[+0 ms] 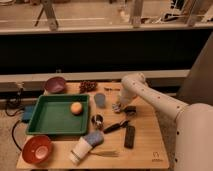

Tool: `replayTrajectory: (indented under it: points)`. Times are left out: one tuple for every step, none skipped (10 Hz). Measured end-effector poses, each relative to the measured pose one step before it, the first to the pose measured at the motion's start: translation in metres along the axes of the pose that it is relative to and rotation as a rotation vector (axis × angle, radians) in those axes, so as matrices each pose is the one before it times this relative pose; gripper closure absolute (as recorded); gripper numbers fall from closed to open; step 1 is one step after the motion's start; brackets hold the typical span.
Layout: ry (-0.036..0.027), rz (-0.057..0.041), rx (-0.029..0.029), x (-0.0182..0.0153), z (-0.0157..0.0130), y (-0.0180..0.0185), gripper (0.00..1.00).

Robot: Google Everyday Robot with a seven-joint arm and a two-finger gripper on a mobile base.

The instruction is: Wipe table surface with towel

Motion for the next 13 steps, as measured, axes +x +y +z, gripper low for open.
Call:
replayTrajectory:
  points:
    - [0.00098, 0.02314, -0.00105, 0.00297, 0.00022, 0.00771, 1.00]
    - [0.00256, 0.01850, 0.01166, 0.00017, -0.00162, 0.00835, 1.00]
    - [0.00187, 0.01273, 0.00141, -0.00160, -0.00378, 0.00992, 1.00]
    - [0.00418, 0.01158, 0.00557, -0.00178, -0.00502, 0.01059, 1.00]
    - [0.00557, 0.00617, 0.00442, -0.00524, -0.00799, 0.01191, 1.00]
    - [0.00225, -0.00328, -0.00128, -0.00596, -0.00441, 0.00711, 1.00]
    - [-0.00003, -0.01105, -0.00091, -0.00759, -0.00249, 0.00294, 1.00]
    - [-0.00225, -0.02707, -0.00398, -0.01509, -0.00308, 0.00414, 1.00]
    - [-0.00176, -0.02266, -0.00540, -0.01000, -0.00107, 0.00159, 1.00]
    - [-0.00568, -0.04105, -0.00489, -0.01285, 0.00202, -0.00724, 1.00]
    - [-0.00394, -0.04592, -0.01095, -0.01346, 0.00347, -0.00929, 1.00]
    - [-0.00588, -0.03953, -0.00748, -0.01190, 0.00403, -0.00912, 1.00]
    - [-0.00398, -0.03281, -0.00665, -0.00834, 0.00295, -0.00555, 1.00]
